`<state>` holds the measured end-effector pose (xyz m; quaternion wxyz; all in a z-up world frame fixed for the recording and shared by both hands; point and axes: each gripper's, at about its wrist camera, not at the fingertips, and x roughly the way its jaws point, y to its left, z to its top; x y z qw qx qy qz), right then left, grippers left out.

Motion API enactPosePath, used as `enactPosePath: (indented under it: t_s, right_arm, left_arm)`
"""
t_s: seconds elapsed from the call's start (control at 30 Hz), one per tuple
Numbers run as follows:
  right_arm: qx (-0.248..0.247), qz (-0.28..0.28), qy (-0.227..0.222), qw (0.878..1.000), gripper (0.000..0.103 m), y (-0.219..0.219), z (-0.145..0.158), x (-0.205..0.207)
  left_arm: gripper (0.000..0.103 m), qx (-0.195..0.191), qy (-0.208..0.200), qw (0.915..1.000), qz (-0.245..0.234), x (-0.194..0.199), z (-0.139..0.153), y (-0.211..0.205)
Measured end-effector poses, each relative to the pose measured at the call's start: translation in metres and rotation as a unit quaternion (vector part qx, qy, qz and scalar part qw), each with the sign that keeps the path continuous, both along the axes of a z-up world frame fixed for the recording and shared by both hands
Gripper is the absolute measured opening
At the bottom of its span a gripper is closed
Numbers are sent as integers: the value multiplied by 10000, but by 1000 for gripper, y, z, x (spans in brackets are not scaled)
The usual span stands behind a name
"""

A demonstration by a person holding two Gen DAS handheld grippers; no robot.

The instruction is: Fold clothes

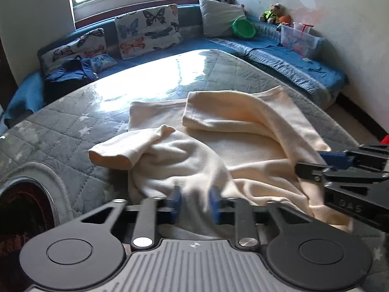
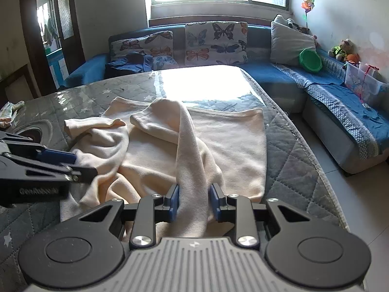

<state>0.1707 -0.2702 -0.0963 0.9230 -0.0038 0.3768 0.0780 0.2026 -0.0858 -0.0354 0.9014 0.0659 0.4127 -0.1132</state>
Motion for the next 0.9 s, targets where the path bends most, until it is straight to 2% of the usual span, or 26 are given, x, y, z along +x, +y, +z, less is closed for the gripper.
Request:
enactPosePath:
  t_s: [0.1,0.27,0.37,0.4,0.5,0.53,0.67,0.73,0.77,0.8,0.9]
  right_arm:
    - [-47,-15,-27,10000,21,1,1,-1]
    - [-7,-16,-24,10000,19,-2,2,-5]
    - [0,-9,-5,10000,20,-3,1,-5]
    - [18,-5,0,10000,21,-2,1,-5]
    - [0,16,7,10000,22,0,0,-5]
    - [-7,20,13,10000,22,0,0,-5]
    - [-7,21,35,10000,22,0,-1,-4]
    - [-24,24,44,10000,22,1,-2,-4]
    - [-36,24,45,10000,22,2,-2,-4]
    - [-49,25,38,10000,22,2,-2,-5]
    - [-61,18,-12,10000,18,2,0,-7]
  left_arm:
    - [9,117,-98,9999,-25,-5,-1,2]
    - [9,-1,-31,10000,26,-14,0,14]
    - [12,-270,20,9996,-20,-17,5,14]
    - [17,-352,18,9994,-41,-18,8,13]
    - [44,-458,9,9989,-74,-18,13,2]
    - [50,-465,5,9989,-95,-17,13,-3]
    - [51,-380,110,9991,-169,-15,7,-20]
    - [49,-220,182,9995,-134,-14,1,-25]
    - [45,-237,256,9993,-106,-12,-2,-24]
    - [33,-274,321,9991,-83,-10,-6,-21]
    - [13,-598,406,9974,-65,-11,-7,-8]
